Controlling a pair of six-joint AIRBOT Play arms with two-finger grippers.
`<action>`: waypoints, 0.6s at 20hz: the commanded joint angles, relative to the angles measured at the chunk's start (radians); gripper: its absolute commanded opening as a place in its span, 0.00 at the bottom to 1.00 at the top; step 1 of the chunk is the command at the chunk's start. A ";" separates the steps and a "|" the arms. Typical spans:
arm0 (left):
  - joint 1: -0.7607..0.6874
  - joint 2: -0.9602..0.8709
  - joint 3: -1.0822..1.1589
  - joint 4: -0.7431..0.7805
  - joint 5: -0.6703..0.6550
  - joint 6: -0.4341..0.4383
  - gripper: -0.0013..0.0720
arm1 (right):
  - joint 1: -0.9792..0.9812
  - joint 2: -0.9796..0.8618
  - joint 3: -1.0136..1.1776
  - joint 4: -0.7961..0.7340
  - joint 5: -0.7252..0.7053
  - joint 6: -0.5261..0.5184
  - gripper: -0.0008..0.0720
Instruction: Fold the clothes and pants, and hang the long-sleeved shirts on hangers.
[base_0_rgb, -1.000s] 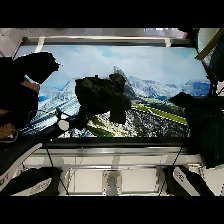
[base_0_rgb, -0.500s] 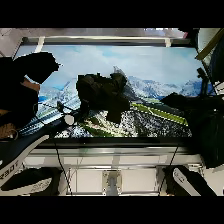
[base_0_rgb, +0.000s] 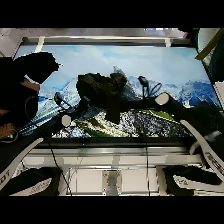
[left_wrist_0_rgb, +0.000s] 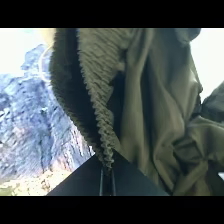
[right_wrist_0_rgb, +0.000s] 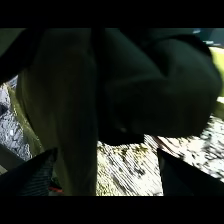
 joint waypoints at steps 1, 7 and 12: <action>0.000 0.014 0.000 0.045 -0.054 0.000 0.05 | 0.083 -0.200 0.139 0.014 0.031 0.000 0.96; 0.026 0.033 0.001 0.094 -0.080 0.005 0.05 | 0.076 -0.235 0.237 -0.054 0.103 0.010 0.02; 0.281 0.262 0.001 0.476 -0.475 0.053 0.05 | -0.129 -0.031 0.357 -0.284 0.489 0.059 0.02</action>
